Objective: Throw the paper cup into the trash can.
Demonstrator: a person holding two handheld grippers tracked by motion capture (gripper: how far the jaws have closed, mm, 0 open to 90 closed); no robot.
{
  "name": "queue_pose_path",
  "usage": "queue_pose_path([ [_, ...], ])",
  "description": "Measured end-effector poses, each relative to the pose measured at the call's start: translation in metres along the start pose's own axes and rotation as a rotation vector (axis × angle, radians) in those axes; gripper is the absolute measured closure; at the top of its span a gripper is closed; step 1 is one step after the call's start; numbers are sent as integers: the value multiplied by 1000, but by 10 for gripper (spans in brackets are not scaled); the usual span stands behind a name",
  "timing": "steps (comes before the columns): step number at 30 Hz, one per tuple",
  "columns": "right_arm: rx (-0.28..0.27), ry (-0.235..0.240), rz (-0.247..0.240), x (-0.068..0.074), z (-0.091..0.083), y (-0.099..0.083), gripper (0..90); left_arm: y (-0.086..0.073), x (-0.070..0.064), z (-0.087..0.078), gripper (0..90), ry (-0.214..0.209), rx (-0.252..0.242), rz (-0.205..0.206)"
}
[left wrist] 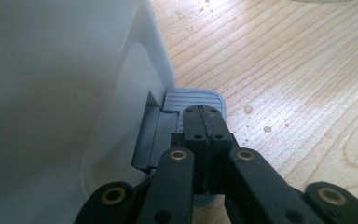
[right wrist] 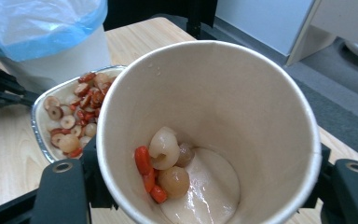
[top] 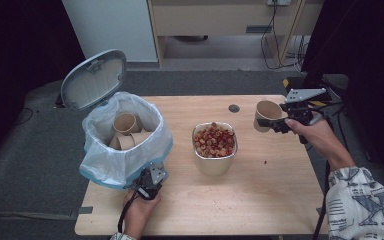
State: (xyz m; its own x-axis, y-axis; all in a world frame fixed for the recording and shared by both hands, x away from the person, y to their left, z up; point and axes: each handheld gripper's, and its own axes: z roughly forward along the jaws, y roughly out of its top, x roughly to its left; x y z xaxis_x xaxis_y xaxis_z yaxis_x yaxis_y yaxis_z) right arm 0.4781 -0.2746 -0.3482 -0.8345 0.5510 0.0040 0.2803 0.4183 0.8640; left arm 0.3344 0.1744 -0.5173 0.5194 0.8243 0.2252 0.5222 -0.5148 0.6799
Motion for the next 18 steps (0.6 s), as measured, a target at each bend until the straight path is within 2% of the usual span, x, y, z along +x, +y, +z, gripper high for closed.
queue_pose_path([
  [10, -21, 25, 46, 1, -3, 8, 302, 0, 0, 0, 893, 1, 0, 0],
  [18, -12, 29, 53, 4, -2, 15, 303, 0, 0, 0, 893, 1, 0, 1],
])
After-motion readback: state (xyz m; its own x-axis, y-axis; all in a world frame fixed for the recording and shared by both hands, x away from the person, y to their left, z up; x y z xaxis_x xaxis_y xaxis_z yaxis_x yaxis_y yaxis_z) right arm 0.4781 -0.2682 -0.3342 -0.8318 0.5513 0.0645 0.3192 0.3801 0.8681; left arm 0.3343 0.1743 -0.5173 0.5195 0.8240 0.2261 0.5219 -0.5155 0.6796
